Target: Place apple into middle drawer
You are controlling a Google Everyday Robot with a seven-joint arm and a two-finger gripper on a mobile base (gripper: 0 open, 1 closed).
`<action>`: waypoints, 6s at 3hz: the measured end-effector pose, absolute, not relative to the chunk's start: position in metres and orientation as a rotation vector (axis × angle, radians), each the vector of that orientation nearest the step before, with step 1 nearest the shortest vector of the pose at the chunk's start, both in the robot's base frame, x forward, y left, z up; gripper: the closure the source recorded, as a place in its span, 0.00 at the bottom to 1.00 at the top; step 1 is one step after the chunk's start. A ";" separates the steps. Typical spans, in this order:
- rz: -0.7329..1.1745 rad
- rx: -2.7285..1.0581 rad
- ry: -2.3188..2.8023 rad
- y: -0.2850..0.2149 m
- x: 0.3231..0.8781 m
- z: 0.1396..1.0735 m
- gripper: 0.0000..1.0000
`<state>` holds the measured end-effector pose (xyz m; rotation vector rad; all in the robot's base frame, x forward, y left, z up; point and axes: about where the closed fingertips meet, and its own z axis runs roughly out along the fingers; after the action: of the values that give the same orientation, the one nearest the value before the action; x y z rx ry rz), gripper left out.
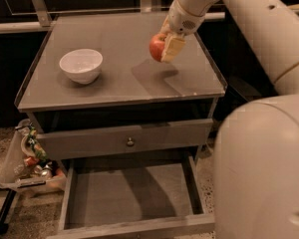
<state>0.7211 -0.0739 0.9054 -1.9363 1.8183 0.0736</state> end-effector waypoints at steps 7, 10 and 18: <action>0.355 -1.608 2.193 -0.132 0.500 0.792 1.00; 0.582 -1.464 2.242 -0.088 0.479 0.679 1.00; 0.650 -1.127 2.492 -0.024 0.506 0.404 1.00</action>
Offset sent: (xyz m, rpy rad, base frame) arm -0.2441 -0.0428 -0.0634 0.0485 0.2535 -0.2632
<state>0.5056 -0.0236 0.4036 -1.1273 2.4921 0.6499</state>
